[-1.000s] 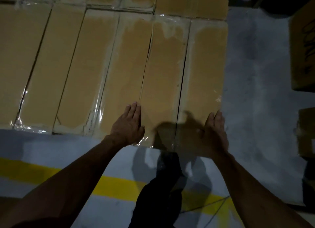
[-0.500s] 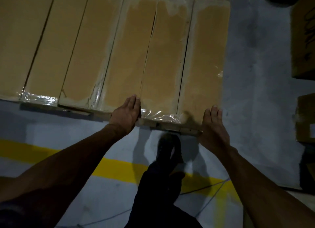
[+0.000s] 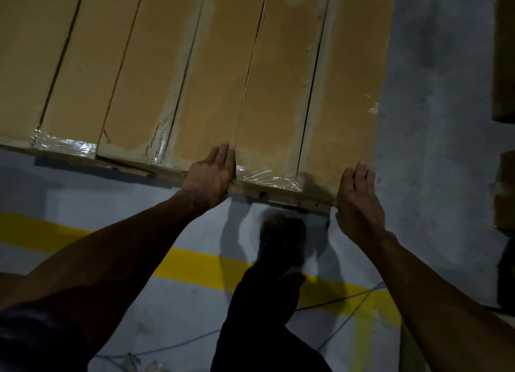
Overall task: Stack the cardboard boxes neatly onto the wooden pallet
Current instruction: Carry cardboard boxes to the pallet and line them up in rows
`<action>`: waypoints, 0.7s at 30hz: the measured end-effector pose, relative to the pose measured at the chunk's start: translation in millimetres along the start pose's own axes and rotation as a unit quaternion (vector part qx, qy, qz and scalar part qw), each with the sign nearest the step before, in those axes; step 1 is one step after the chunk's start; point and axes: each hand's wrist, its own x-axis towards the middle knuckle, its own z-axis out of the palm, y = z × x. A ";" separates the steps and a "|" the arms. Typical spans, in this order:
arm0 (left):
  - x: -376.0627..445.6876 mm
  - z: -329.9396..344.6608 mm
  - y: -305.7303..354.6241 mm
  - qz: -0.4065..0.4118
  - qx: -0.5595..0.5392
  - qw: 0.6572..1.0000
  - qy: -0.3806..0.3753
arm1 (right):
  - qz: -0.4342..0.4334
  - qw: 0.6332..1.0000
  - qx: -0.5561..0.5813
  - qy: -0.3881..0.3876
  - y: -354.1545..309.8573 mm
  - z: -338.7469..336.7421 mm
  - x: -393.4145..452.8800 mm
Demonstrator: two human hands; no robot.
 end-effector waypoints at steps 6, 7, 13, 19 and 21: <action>-0.2 -0.4 4.3 -0.017 0.013 1.000 -0.017 | 0.010 0.999 0.000 -0.047 -0.6 -10.4 0.6; 0.1 -2.2 6.7 -0.025 0.011 0.999 -0.029 | 0.020 0.998 0.011 -0.066 -0.3 -14.9 2.5; -18.8 -43.1 28.7 -0.087 -0.017 0.993 -0.077 | 0.053 0.992 0.059 -0.096 -10.8 -52.2 -21.6; -86.9 -99.2 62.6 -0.089 -0.028 0.992 -0.086 | 0.069 0.987 0.097 -0.109 -33.2 -95.2 -111.0; -114.6 -121.5 72.4 -0.083 -0.045 0.993 -0.066 | 0.082 0.981 0.142 -0.099 -39.4 -111.8 -144.4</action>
